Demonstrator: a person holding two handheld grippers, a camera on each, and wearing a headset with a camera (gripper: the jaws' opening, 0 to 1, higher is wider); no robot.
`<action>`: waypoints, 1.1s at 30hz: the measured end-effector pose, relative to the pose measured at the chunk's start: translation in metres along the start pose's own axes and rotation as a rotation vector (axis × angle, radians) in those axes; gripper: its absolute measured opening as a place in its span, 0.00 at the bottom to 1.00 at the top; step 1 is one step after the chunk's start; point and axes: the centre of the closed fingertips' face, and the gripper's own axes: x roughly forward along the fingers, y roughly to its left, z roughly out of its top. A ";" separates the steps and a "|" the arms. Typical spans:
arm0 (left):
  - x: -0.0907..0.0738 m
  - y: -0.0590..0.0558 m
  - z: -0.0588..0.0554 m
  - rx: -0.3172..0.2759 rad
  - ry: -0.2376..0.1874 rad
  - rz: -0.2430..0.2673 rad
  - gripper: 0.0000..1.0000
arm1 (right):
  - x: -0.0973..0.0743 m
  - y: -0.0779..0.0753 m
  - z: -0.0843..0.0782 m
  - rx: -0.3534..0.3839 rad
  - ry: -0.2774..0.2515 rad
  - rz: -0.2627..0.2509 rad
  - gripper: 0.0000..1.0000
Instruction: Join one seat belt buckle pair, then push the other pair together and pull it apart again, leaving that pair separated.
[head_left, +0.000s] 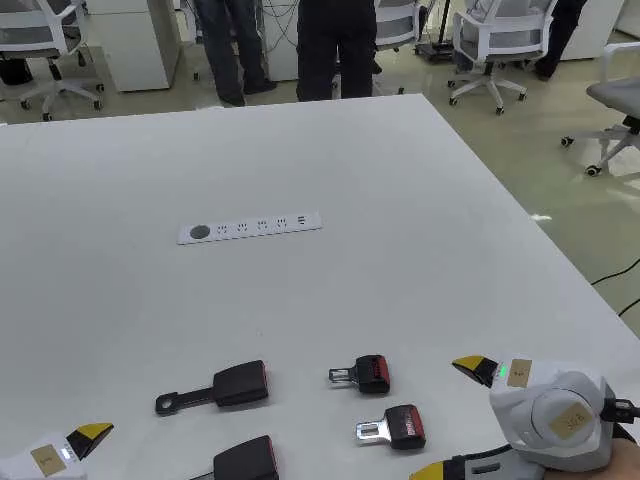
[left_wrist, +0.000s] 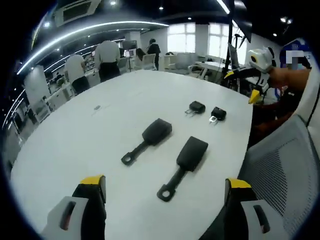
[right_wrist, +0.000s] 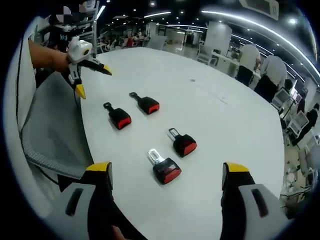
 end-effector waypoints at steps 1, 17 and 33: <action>-0.001 0.000 0.000 -0.003 0.001 -0.002 1.00 | 0.000 0.000 0.000 -0.001 0.000 -0.002 0.85; 0.000 0.005 -0.003 -0.027 -0.011 0.010 0.98 | 0.000 0.010 -0.001 -0.026 0.010 -0.002 0.81; 0.000 0.013 -0.002 -0.008 -0.009 0.026 0.97 | -0.003 0.014 -0.004 -0.028 0.013 -0.005 0.75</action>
